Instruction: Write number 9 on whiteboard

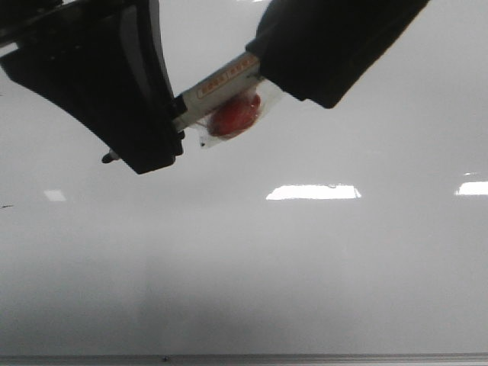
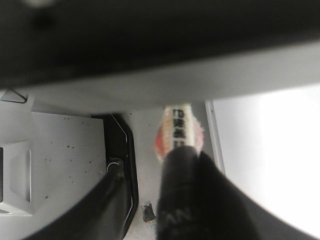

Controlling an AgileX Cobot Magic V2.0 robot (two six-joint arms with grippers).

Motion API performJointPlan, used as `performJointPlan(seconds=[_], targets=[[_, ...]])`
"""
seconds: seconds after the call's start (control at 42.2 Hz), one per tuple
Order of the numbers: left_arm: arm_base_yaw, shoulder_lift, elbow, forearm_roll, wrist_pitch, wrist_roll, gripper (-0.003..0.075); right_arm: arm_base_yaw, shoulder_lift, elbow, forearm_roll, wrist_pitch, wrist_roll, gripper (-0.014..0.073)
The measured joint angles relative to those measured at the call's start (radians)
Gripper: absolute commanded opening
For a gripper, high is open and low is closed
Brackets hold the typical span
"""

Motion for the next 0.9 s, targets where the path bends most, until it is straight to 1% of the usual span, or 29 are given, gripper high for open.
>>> performJointPlan(seconds=[0.071,0.142,0.213,0.284,0.308,0.379,0.403,0.427,0.474,0.521,0.569,0.616,0.735,0.806,0.901], targets=[[0.0,0.0,0.0,-0.002,0.004,0.001,-0.0019,0.0,0.0,0.0,0.0,-0.006,-0.002,0.0244],[0.0,0.0,0.0,-0.002,0.006,0.002,-0.0018,0.0,0.0,0.0,-0.002,-0.009,-0.002,0.0195],[0.0,0.0,0.0,-0.004,0.01,0.003,-0.0017,0.0,0.0,0.0,-0.006,-0.013,-0.002,0.0125],[0.0,0.0,0.0,-0.008,0.012,0.005,0.0015,0.0,0.0,0.0,-0.008,-0.015,-0.002,0.0056],[0.0,0.0,0.0,-0.01,0.012,0.005,0.0038,0.0,0.0,0.0,-0.008,-0.015,-0.002,0.0038],[0.0,0.0,0.0,-0.015,0.014,0.005,0.015,0.0,0.0,0.0,-0.008,-0.015,-0.002,-0.0008],[0.0,0.0,0.0,-0.014,0.014,0.005,0.0204,0.0,0.0,0.0,-0.008,-0.015,-0.002,-0.0022],[0.0,0.0,0.0,-0.015,0.014,0.005,0.0233,0.0,0.0,-0.001,-0.008,-0.015,-0.002,-0.003],[0.0,0.0,0.0,-0.017,0.014,0.005,0.0338,0.0,0.0,-0.001,-0.008,-0.015,-0.002,-0.0046],[0.0,0.0,0.0,-0.017,0.014,0.0,0.0398,0.0,0.0,-0.001,-0.008,-0.01,-0.002,-0.005],[0.0,0.0,0.0,-0.017,0.01,-0.009,0.0438,0.0,0.0,-0.001,-0.006,-0.005,-0.002,-0.005],[0.0,-0.004,0.0,-0.011,0.007,-0.022,0.0457,0.0,0.0,-0.001,-0.006,0.001,-0.002,-0.005],[0.016,-0.045,0.0,-0.003,0.007,-0.057,0.0452,0.0,-0.013,-0.002,-0.04,0.007,0.034,-0.005],[0.04,-0.094,0.0,-0.003,0.011,-0.074,0.0452,-0.002,-0.036,-0.005,-0.111,0.007,0.096,-0.005],[0.09,-0.168,0.0,-0.003,0.015,-0.103,0.0452,-0.031,-0.078,-0.005,-0.209,0.007,0.227,-0.005]])
